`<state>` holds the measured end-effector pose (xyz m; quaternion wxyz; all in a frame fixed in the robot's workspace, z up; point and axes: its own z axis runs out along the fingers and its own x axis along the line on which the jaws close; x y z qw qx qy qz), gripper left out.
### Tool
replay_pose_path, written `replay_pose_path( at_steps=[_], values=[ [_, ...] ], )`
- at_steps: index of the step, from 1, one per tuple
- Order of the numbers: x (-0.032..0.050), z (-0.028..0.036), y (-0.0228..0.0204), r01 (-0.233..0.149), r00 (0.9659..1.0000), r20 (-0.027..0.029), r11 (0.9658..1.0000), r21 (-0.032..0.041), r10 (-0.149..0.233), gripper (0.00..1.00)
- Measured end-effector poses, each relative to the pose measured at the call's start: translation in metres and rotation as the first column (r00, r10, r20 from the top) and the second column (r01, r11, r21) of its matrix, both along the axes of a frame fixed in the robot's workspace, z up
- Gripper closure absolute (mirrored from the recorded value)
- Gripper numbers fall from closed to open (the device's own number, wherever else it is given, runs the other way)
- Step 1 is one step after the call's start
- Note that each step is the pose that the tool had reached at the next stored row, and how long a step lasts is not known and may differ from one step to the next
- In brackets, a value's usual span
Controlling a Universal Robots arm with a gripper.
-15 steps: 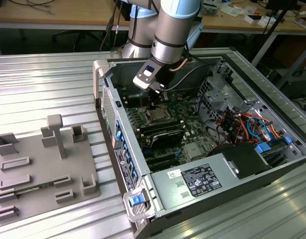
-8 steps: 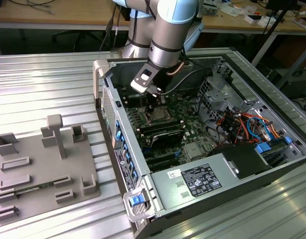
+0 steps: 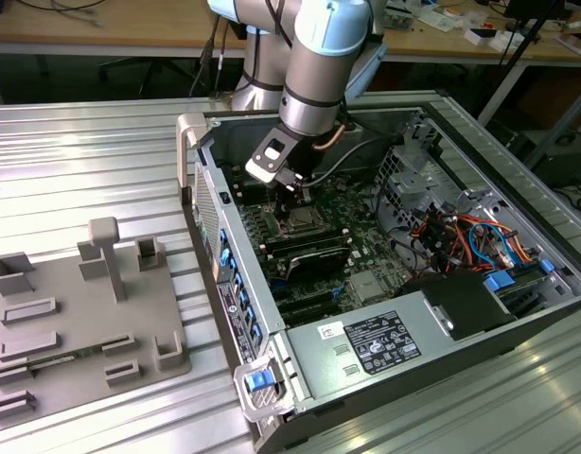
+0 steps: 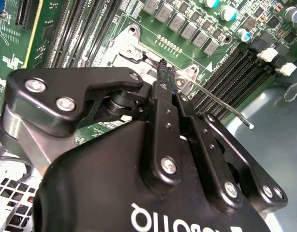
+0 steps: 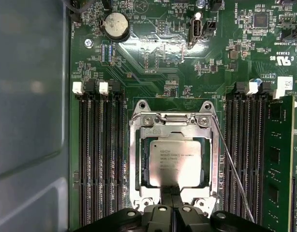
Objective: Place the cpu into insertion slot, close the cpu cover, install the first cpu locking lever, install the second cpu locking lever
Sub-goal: 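Close the cpu cover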
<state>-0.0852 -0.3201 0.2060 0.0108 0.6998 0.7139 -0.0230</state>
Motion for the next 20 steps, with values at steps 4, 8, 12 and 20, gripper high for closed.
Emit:
replay_pose_path(
  at_steps=[4,8,12,20],
  values=[
    [-0.0001,0.0099,-0.0001,0.0,1.0,-0.0005,1.0,-0.0013,0.0,0.89],
    [0.003,0.0124,-0.0001,0.0,1.0,-0.0005,1.0,-0.0013,0.0,0.89],
    [0.02,0.0124,-0.0001,0.0,1.0,-0.0007,1.0,-0.0012,0.0,0.89],
    [0.0365,0.0124,-0.0001,0.0,1.0,-0.0012,1.0,-0.0013,0.0,0.89]
  ],
)
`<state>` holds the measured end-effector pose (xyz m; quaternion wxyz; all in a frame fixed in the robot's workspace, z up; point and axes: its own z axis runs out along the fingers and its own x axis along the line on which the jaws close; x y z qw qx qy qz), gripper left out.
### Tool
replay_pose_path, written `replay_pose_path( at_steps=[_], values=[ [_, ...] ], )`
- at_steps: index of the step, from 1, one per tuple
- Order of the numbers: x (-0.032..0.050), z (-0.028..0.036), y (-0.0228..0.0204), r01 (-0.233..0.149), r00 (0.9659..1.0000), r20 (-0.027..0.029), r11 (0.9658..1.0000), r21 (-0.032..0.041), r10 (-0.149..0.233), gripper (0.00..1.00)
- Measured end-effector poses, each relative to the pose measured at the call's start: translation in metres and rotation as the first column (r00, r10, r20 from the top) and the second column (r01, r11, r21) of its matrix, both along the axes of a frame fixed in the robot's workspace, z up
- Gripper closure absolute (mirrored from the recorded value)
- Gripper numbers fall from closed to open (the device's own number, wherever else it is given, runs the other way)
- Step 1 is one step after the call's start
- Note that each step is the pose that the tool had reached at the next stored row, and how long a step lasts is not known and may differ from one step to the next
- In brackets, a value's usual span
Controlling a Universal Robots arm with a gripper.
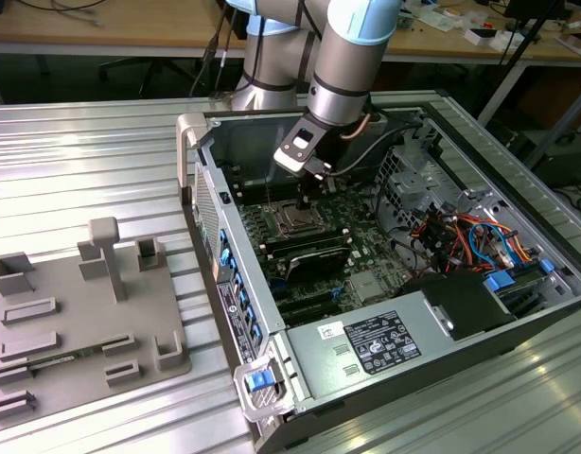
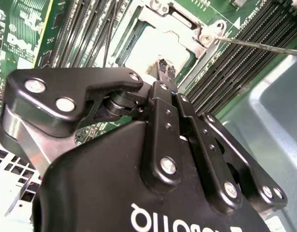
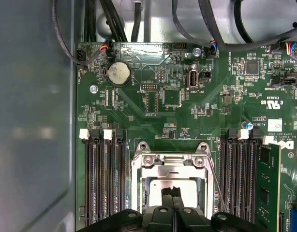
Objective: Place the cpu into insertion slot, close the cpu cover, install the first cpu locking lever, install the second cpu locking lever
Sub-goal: 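Install the first cpu locking lever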
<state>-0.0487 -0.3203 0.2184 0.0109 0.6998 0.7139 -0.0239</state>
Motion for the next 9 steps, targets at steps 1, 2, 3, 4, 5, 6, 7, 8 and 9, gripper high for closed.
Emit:
replay_pose_path(
  at_steps=[1,2,3,4,5,6,7,8,9],
  values=[
    [0.0005,0.0,0.0,0.0,1.0,0.0,1.0,0.0,0.0,0.89],
    [0.0009,0.0,0.0,0.0,1.0,0.0,1.0,0.0,0.0,0.89],
    [0.0009,0.0,0.0,0.0,1.0,0.0,1.0,0.0,0.0,0.89],
    [0.0009,0.0,0.0,0.0,1.0,0.0,1.0,0.0,0.0,0.89],
    [0.001,0.0,0.0,0.0,1.0,0.0,1.0,0.0001,0.0,0.89],
    [0.001,0.0,0.0,0.0,1.0,0.0,1.0,0.0,0.0,0.89],
    [0.001,0.0,0.0,0.0,1.0,0.0,1.0,0.0,0.0,0.89],
    [0.001,0.0,0.0,0.0,1.0,0.0,1.0,0.0,0.0,0.89],
    [0.001,0.0,0.0,0.0,1.0,0.0,1.0,0.0,0.0,0.89]
  ],
)
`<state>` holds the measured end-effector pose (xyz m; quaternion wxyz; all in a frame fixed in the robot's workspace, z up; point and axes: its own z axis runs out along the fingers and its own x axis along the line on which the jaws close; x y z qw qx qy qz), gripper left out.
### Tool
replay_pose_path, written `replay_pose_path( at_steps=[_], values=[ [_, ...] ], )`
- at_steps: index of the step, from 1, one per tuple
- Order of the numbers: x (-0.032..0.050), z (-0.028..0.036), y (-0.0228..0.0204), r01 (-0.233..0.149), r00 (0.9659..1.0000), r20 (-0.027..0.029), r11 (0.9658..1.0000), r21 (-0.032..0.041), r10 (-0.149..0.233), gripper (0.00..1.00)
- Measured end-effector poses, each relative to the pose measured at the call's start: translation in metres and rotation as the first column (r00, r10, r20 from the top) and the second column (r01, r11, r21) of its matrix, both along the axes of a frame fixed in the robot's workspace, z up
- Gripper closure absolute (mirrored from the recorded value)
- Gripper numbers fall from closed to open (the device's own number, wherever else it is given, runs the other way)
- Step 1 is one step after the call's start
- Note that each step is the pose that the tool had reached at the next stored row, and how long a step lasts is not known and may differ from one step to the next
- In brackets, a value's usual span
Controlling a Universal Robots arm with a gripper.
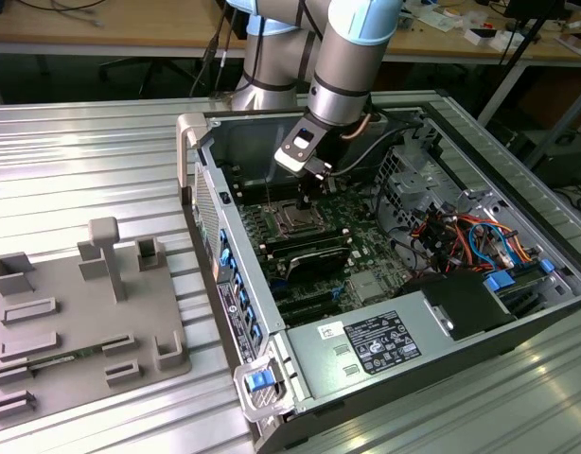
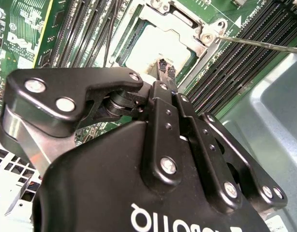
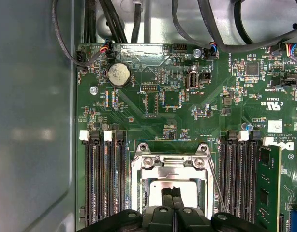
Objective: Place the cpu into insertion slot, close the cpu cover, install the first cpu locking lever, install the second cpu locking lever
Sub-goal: 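Install the first cpu locking lever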
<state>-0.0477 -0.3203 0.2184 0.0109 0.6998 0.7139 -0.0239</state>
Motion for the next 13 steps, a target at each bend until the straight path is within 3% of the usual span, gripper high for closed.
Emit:
replay_pose_path(
  at_steps=[3,8,11,13],
  values=[
    [0.0001,0.0,0.0,0.0,1.0,0.0,1.0,0.0001,0.0,0.89],
    [0.0001,0.0071,0.0,0.0,1.0,0.0,1.0,0.0,0.0,0.89],
    [0.0001,0.0074,0.0,-0.05,0.9987,0.0,0.9987,0.0001,0.05,0.89],
    [0.0002,0.0074,0.0,-0.095,0.9955,0.0,0.9955,0.0004,0.095,0.89]
  ],
)
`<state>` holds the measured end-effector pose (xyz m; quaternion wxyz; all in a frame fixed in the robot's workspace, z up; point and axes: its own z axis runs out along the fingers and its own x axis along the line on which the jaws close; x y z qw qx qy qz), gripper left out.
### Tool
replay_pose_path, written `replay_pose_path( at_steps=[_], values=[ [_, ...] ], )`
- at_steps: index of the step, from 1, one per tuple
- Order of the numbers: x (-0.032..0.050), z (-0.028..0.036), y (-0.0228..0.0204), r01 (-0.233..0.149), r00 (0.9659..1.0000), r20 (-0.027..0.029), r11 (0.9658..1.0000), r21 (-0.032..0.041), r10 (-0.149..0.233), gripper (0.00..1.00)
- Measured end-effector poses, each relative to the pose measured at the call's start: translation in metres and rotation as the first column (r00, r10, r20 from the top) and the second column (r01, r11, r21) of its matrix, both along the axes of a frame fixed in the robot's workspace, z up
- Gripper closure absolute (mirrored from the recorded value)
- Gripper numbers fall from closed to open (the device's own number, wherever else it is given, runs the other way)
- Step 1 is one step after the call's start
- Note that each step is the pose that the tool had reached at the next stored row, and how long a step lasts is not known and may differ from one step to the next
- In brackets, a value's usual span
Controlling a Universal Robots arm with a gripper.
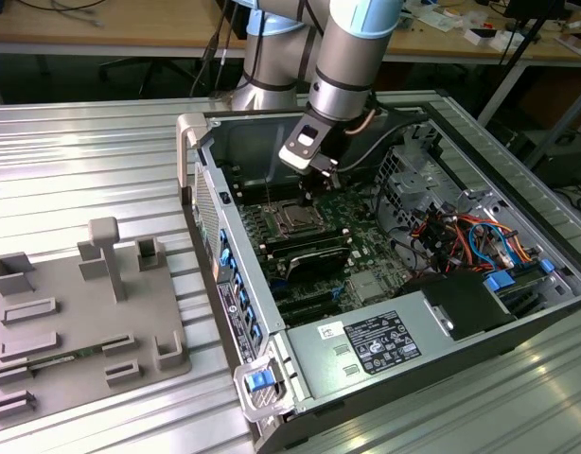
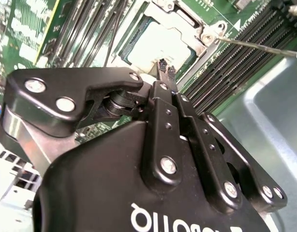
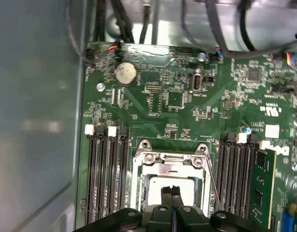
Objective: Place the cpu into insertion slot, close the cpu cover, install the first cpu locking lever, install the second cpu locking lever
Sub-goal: 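Install the first cpu locking lever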
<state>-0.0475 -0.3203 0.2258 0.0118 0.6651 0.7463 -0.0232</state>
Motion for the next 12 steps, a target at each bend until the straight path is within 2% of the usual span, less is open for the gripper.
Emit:
replay_pose_path(
  at_steps=[4,8,12],
  values=[
    [0.0002,0.0,0.0,-0.081,0.9967,-0.0006,0.9967,0.0008,0.081,0.89],
    [-0.0051,0.0007,0.0,-0.088,0.9961,-0.0006,0.9961,0.0007,0.088,0.89],
    [-0.0151,0.0011,0.0,-0.088,0.9961,-0.0003,0.9961,0.0007,0.088,0.89]
  ],
)
